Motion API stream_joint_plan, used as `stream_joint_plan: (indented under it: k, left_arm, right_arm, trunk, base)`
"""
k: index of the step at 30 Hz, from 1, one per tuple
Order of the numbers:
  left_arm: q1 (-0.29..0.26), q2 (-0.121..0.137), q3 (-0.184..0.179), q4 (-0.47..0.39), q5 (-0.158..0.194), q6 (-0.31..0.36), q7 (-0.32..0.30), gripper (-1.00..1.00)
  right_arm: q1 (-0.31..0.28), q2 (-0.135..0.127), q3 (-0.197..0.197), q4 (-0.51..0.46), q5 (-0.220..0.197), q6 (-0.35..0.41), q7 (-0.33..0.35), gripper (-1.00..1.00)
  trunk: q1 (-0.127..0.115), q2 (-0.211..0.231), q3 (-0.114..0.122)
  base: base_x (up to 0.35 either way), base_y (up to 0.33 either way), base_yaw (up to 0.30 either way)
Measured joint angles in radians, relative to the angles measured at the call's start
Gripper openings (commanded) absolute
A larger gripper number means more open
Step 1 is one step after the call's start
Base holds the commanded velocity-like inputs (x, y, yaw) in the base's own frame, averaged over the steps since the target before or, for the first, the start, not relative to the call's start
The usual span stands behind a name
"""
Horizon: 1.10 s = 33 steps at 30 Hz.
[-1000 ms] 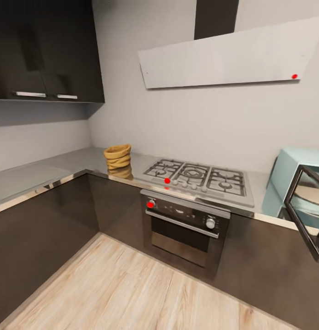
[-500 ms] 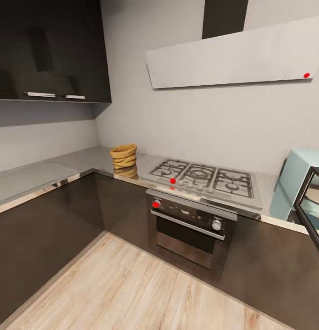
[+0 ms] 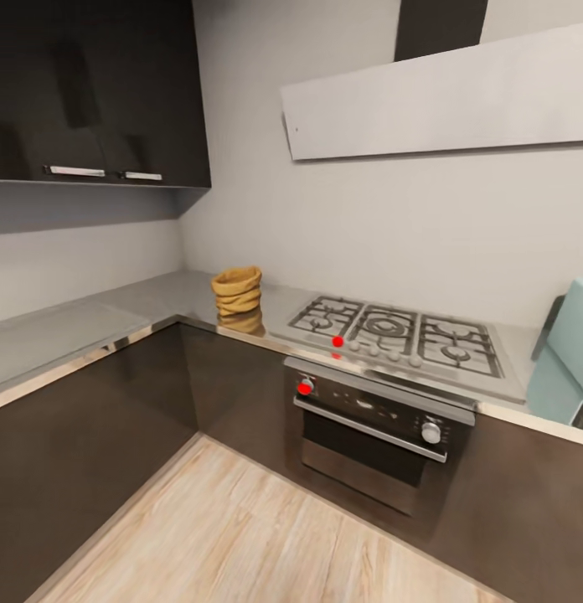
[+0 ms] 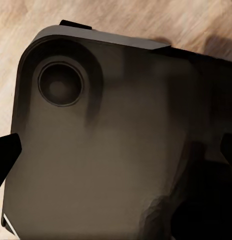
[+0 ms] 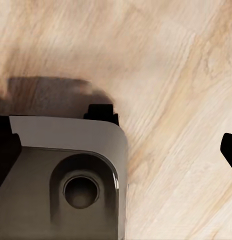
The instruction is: In the kitchen, take the popcorn bag from the countertop, put it into the microwave, and heat it until the popcorn is cooked so the cooked popcorn ends up inside the bag.
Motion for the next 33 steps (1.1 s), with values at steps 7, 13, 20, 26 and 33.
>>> stream_joint_plan:
  k: [7, 13, 20, 26, 33]
  left_arm:
    - [0.000, 0.000, 0.000, 0.000, 0.000, -0.001, 0.000, 1.00]
    - [0.000, -0.001, -0.001, 0.001, 0.000, -0.002, 0.000, 1.00]
    - [0.000, -0.002, -0.001, 0.002, -0.001, -0.002, 0.001, 1.00]
    - [0.000, -0.002, -0.001, 0.002, -0.001, -0.002, 0.001, 1.00]
    - [0.000, -0.002, -0.003, 0.002, 0.000, -0.001, 0.001, 1.00]
  right_arm:
    - [0.000, -0.004, 0.001, 0.000, 0.000, -0.005, 0.000, 1.00]
    - [0.000, -0.004, 0.002, 0.000, 0.000, -0.007, 0.000, 1.00]
    - [0.000, -0.004, 0.002, 0.000, 0.000, -0.007, 0.000, 1.00]
    - [0.000, -0.004, 0.002, 0.000, 0.000, -0.007, 0.000, 1.00]
    - [0.000, -0.004, 0.002, 0.001, 0.000, -0.002, 0.000, 1.00]
  trunk:
    - [0.000, 0.000, 0.000]
    - [0.000, 0.000, 0.000]
    - [0.000, 0.000, 0.000]
    - [0.000, 0.000, 0.000]
    - [0.000, 0.000, 0.000]
  base:
    - [0.240, 0.193, 0.000]
    - [0.220, 0.188, 0.000]
    - [0.201, 0.187, 0.000]
    - [0.199, 0.183, 0.000]
    - [0.199, 0.143, 0.000]
